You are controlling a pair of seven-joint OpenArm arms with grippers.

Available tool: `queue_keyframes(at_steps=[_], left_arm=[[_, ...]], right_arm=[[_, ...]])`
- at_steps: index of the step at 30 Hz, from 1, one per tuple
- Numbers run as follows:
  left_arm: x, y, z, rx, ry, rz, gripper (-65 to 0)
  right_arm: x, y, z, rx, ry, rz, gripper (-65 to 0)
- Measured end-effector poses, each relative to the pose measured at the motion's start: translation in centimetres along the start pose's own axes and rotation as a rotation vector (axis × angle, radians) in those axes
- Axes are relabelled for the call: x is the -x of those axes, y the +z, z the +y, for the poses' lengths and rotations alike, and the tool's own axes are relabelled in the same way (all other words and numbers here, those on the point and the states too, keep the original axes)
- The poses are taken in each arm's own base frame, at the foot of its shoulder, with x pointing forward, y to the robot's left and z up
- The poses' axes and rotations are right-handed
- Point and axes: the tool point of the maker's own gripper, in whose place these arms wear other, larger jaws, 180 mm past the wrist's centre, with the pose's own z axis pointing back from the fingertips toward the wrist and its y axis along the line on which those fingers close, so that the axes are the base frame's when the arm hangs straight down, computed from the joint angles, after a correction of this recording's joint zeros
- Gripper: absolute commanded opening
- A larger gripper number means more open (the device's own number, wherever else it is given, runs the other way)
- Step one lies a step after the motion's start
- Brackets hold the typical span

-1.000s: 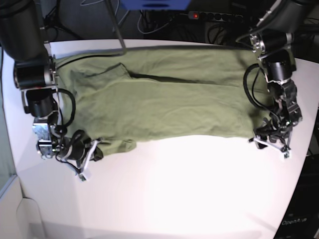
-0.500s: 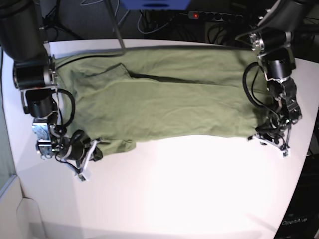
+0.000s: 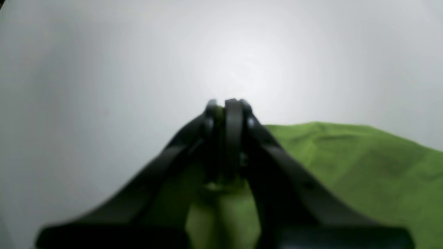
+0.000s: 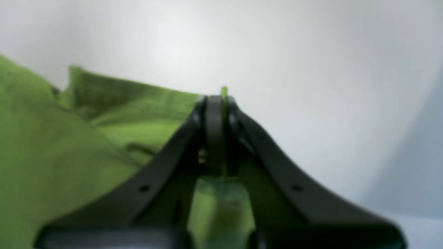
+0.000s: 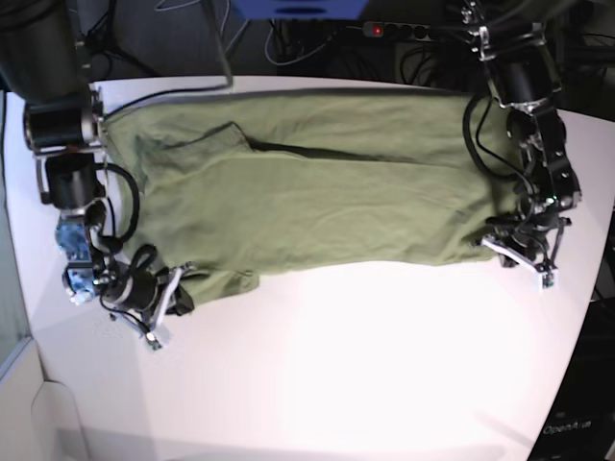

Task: Fold the T-shirt properly
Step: 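Lift the hem and fold it over toward the collar with both grippers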

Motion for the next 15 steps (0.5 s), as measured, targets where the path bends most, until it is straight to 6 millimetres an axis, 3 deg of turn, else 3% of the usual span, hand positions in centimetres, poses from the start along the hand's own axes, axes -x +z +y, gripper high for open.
queue_keyframes(at_steps=[15], left_arm=[[0.8,4.5,-0.5,-0.008,-0.078,-0.059,-61.8]], right_arm=[[1.1,9.9,1.1,0.179,0.154,-0.027,-64.3]])
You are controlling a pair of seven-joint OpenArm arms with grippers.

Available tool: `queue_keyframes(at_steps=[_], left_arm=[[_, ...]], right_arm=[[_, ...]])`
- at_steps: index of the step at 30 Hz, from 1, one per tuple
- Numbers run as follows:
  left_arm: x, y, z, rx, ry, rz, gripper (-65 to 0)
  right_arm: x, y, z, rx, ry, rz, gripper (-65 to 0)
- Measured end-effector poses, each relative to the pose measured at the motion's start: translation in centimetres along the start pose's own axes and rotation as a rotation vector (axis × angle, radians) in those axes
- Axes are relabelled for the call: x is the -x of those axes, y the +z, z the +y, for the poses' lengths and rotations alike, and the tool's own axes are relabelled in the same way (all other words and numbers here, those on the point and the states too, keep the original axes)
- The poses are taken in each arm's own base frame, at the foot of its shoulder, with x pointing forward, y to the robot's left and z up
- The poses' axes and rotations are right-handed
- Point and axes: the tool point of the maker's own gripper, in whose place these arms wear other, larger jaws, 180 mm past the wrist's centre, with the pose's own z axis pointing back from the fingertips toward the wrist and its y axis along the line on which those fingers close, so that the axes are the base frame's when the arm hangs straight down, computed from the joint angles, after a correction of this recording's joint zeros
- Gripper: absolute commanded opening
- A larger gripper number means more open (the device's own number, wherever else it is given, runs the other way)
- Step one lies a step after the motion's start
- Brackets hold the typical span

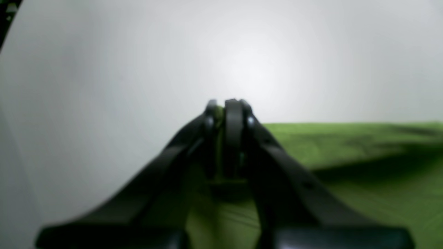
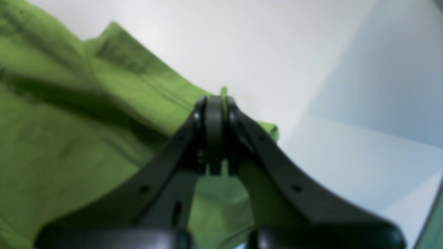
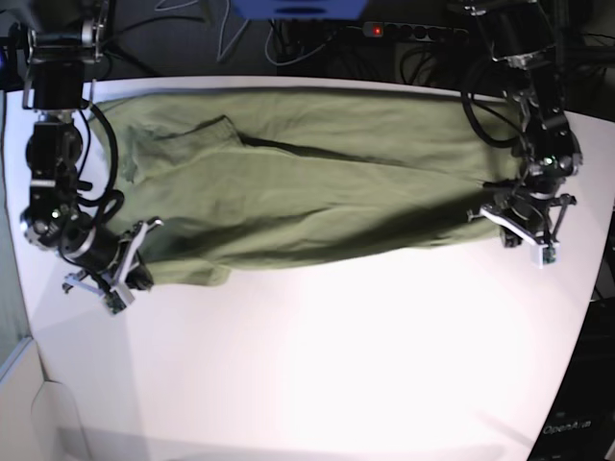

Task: Fold the T-shirt properly
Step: 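Lift the hem and fold it over toward the collar with both grippers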

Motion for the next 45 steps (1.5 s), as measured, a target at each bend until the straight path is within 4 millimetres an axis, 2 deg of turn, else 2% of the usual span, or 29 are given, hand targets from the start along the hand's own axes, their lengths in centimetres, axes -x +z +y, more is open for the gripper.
queue_keyframes(at_steps=[3,6,9,16,20,23,29,34,37,40,45], left_arm=[[-0.9,0.9,0.0,-0.003,-0.019,-0.039,-61.8],[0.3,1.5,0.1,-0.006,-0.027,-0.013,-61.8],[0.5,2.1,0.1,-0.007,-0.038,-0.019,-61.8],[2.4,2.7,0.3,-0.010,-0.044,0.017,-61.8],[2.7,2.8,0.5,-0.012,-0.048,0.023,-61.8],[3.0,3.2,1.4,-0.030,-0.032,0.025,-61.8],[3.1,3.3,2.0,-0.044,-0.030,0.027,-61.8],[4.2,3.7,2.0,-0.044,-0.035,0.050,-61.8],[3.9,3.6,2.0,-0.044,-0.034,0.042,-61.8],[4.1,3.6,1.9,-0.043,-0.033,0.044,-61.8],[4.7,4.0,1.9,-0.041,-0.038,0.059,-61.8]], right_arm=[[0.0,2.0,0.5,0.028,0.029,-0.007,-64.3],[0.4,3.2,1.9,0.025,0.058,0.010,-64.3],[0.1,4.5,3.0,0.024,0.078,-0.016,-64.3],[2.3,6.6,4.6,0.024,0.068,0.015,-64.3],[4.2,7.2,6.1,-0.004,0.058,0.058,-64.3],[5.1,7.7,6.8,-0.017,0.058,0.080,-64.3],[5.8,8.8,7.0,0.001,0.036,0.086,-64.3],[6.6,9.7,7.7,-0.006,0.036,0.105,-64.3],[7.7,10.1,8.5,-0.023,0.028,0.133,-64.3],[7.6,10.4,9.2,-0.035,0.017,0.104,-64.3],[8.6,11.0,11.5,-0.071,-0.029,0.101,-64.3]])
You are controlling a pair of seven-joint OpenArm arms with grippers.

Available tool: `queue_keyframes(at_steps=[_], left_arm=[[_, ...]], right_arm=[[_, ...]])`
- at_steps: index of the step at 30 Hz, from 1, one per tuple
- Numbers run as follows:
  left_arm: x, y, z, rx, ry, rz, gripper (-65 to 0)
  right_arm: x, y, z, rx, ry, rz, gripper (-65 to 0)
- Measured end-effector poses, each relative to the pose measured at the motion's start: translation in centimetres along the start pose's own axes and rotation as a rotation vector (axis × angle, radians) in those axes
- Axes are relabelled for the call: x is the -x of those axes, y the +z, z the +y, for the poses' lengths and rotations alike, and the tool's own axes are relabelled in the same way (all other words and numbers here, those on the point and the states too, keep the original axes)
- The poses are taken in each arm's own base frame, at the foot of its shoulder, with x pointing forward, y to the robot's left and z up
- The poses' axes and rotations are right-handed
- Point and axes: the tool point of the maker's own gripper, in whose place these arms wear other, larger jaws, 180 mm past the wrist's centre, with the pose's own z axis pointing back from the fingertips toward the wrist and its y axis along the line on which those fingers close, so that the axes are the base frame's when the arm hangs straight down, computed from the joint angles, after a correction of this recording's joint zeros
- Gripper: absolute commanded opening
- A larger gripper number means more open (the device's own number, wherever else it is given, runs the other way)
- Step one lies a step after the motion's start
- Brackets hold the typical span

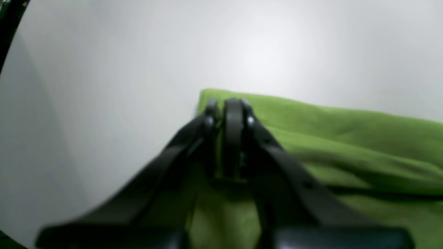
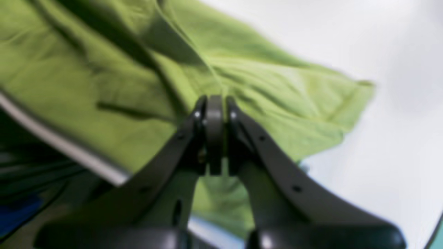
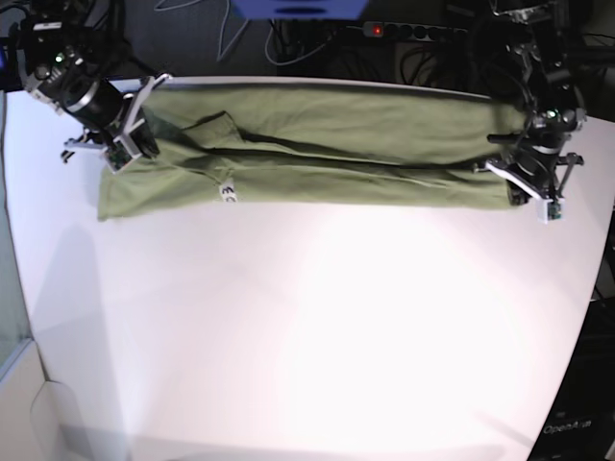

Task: Fold the T-shirt properly
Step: 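Lift the hem and fold it over toward the collar with both grippers, then hold the folded strip's ends with both grippers and smooth it flat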

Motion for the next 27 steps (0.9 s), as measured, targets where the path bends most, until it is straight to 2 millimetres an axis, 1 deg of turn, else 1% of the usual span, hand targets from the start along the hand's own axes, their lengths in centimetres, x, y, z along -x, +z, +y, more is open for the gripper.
queue_keyframes(at_steps=[3,6,8,12,17,19,22,24,27], left_arm=[[-0.1,0.6,0.1,-0.003,-0.012,-0.005,-61.8],[-1.1,1.0,-0.2,0.000,-0.022,-0.036,-61.8],[-1.7,1.2,-0.4,0.002,-0.021,-0.054,-61.8],[-1.4,2.0,-0.6,0.002,-0.031,-0.051,-61.8],[-2.2,2.6,-0.6,-0.001,-0.047,-0.075,-61.8],[-2.2,3.3,-0.1,-0.011,-0.044,-0.082,-61.8],[-2.0,4.1,1.7,-0.065,-0.038,-0.076,-61.8],[-2.2,4.3,2.3,-0.081,-0.034,-0.085,-61.8],[-2.0,4.7,3.0,-0.091,-0.033,-0.087,-61.8]], right_arm=[[-0.1,0.2,0.6,-0.007,-0.013,-0.029,-64.3],[0.5,0.4,1.4,-0.022,-0.032,-0.025,-64.3],[0.7,0.6,1.4,-0.020,-0.035,-0.023,-64.3],[0.5,0.6,1.4,-0.021,-0.036,-0.034,-64.3],[1.2,0.7,1.6,-0.025,-0.042,-0.014,-64.3],[1.1,0.6,1.5,-0.023,-0.039,-0.019,-64.3],[1.3,0.6,1.5,-0.024,-0.042,-0.014,-64.3],[1.4,0.5,1.5,-0.024,-0.046,-0.013,-64.3],[1.4,0.4,1.4,-0.023,-0.048,-0.012,-64.3]])
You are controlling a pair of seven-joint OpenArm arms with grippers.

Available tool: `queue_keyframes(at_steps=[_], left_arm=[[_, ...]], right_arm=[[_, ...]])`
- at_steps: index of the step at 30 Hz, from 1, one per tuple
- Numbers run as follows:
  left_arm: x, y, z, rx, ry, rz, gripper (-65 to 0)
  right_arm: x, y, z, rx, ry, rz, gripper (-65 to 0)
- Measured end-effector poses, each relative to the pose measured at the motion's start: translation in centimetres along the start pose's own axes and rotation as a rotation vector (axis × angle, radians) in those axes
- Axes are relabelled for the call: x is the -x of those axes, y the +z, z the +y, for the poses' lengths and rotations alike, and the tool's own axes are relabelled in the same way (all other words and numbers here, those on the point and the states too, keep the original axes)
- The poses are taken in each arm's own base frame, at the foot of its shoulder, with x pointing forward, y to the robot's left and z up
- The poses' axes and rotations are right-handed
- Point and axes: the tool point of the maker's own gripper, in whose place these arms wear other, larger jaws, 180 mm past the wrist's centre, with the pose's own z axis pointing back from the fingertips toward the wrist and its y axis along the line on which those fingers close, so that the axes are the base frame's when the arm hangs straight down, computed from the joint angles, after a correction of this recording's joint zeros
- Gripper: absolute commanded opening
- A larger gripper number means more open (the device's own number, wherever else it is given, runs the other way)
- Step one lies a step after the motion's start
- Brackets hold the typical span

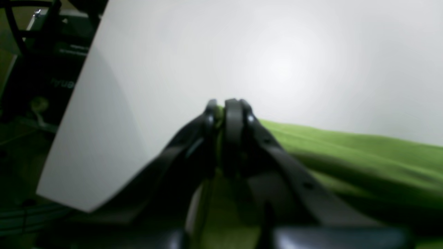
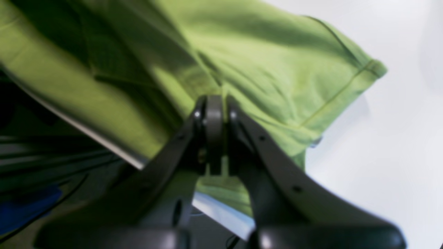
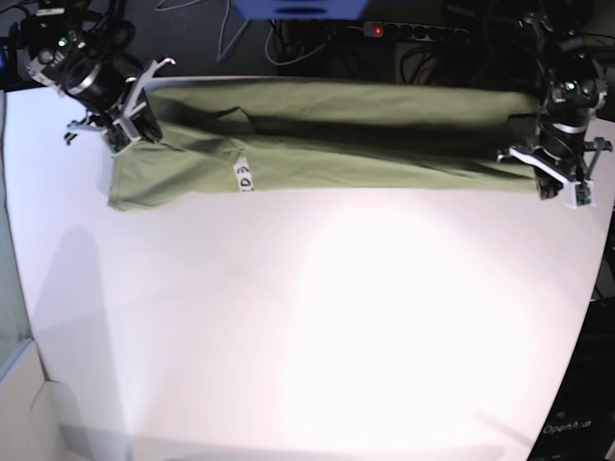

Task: Fold the T-shirt properly
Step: 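Hold the folded strip's ends with both grippers and smooth it flat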

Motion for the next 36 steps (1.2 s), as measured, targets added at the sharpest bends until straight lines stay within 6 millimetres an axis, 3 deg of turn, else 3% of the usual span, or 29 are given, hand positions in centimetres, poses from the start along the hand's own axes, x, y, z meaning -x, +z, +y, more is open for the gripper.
queue_keyframes(at_steps=[5,19,26,30,36], left_arm=[[0.9,0.7,0.2,0.051,-0.059,0.021,-61.8],[1.2,0.9,0.2,0.062,-0.056,0.023,-61.8],[3.8,1.8,-0.1,0.068,-0.045,0.086,-61.8],[4.5,2.3,-1.4,0.138,-0.081,0.095,-61.8],[5.5,2.5,-1.6,0.142,-0.076,0.119,-61.8]], right_arm=[[0.0,0.0,0.0,0.000,0.000,-0.001,-64.3],[0.4,0.0,0.2,-0.004,-0.006,0.008,-64.3],[0.9,-0.2,0.1,-0.006,-0.020,0.020,-64.3],[0.9,-0.3,0.1,-0.005,-0.020,0.018,-64.3],[0.5,-0.5,0.0,-0.005,-0.017,0.010,-64.3]])
